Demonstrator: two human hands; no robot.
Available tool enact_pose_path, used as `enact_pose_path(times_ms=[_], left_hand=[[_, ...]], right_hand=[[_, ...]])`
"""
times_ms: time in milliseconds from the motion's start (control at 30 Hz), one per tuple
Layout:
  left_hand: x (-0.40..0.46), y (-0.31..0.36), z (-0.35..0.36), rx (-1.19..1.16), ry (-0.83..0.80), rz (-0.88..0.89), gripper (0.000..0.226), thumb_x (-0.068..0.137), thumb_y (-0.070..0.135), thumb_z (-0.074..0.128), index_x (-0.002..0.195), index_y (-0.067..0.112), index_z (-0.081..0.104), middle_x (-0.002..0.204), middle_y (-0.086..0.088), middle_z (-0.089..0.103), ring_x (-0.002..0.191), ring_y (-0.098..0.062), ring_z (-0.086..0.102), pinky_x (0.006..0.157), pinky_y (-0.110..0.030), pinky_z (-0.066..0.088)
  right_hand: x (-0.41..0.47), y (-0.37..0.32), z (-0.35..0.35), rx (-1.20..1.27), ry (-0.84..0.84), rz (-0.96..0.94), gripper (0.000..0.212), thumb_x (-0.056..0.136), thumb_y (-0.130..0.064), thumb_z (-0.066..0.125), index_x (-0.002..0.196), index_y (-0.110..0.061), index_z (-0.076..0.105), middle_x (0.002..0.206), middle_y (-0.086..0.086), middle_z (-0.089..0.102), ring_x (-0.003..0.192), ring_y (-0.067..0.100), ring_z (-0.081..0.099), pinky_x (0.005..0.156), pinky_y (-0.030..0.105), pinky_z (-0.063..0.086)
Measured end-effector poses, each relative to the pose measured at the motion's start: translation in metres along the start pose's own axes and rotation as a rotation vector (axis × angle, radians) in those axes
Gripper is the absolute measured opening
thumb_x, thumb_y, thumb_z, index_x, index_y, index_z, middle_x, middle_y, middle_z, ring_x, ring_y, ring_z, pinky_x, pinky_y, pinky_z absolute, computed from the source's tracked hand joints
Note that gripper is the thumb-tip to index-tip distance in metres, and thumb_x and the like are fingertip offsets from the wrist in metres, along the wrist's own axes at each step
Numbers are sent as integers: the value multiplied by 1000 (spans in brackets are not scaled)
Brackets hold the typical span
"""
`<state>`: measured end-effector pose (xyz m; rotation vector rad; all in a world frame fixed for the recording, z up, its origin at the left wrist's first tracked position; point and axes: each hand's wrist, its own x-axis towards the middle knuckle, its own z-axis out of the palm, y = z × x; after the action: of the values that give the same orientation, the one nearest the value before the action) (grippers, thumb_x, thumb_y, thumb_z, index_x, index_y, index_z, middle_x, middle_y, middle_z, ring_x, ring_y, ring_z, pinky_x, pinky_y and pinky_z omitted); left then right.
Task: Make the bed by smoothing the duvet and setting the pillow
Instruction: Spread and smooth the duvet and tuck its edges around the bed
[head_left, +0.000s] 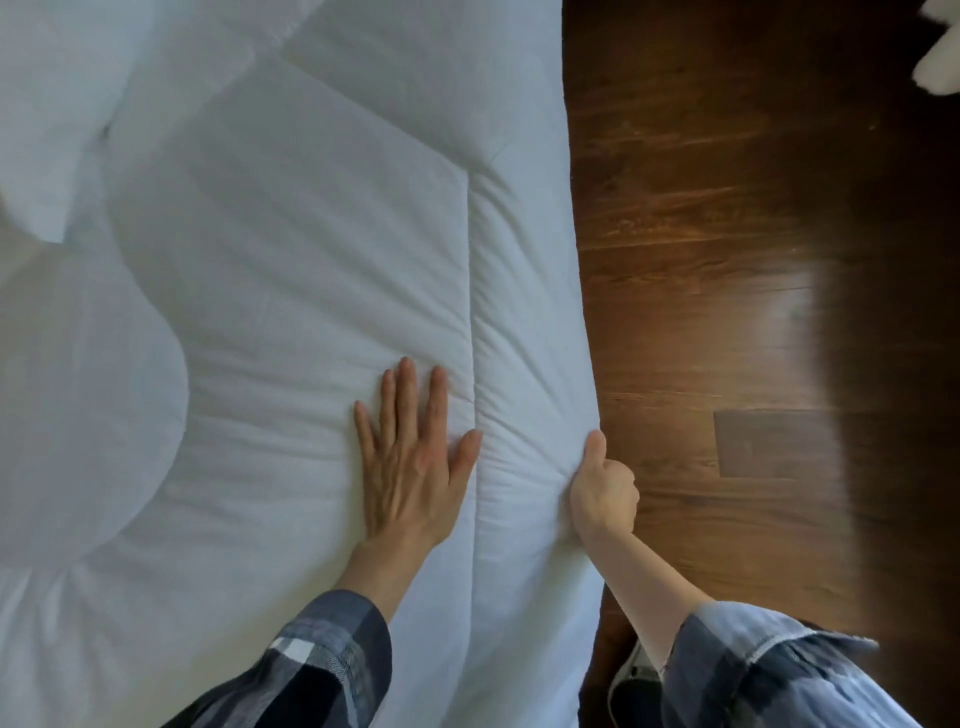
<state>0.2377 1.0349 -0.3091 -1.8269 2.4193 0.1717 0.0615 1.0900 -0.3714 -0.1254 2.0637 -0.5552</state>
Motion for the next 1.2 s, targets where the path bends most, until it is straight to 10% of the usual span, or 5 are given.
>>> enact_pose_path(times_ms=[233, 567, 833, 1200], left_hand=[[42, 18, 1, -42, -16, -102, 75, 99, 61, 21, 162, 22, 7, 170, -9, 4, 156, -27, 5, 123, -58, 6], [54, 19, 3, -23, -47, -55, 72, 102, 61, 15, 162, 21, 15, 170, -7, 9, 156, -26, 7, 123, -55, 9], [195, 4, -21, -57, -45, -33, 74, 101, 64, 10, 162, 21, 14, 169, -5, 6, 156, -23, 4, 123, -50, 3], [350, 6, -36, -84, 6, 33, 74, 101, 61, 23, 162, 19, 15, 170, -4, 5, 157, -22, 1, 125, -50, 2]], right_hand=[[14, -66, -11, 64, -214, 55, 79, 98, -64, 21, 143, -3, 45, 140, 16, 50, 128, 37, 46, 107, 46, 34], [66, -122, -4, 36, -30, -56, 66, 102, -55, 26, 108, 1, 61, 104, 19, 62, 87, 30, 53, 82, 38, 41], [97, -209, 27, 11, -169, 76, 80, 96, -67, 24, 140, -5, 48, 136, 19, 54, 123, 41, 51, 106, 49, 39], [163, -327, 36, 54, 98, 23, 75, 98, -61, 31, 118, 5, 61, 116, 26, 63, 107, 44, 58, 94, 48, 44]])
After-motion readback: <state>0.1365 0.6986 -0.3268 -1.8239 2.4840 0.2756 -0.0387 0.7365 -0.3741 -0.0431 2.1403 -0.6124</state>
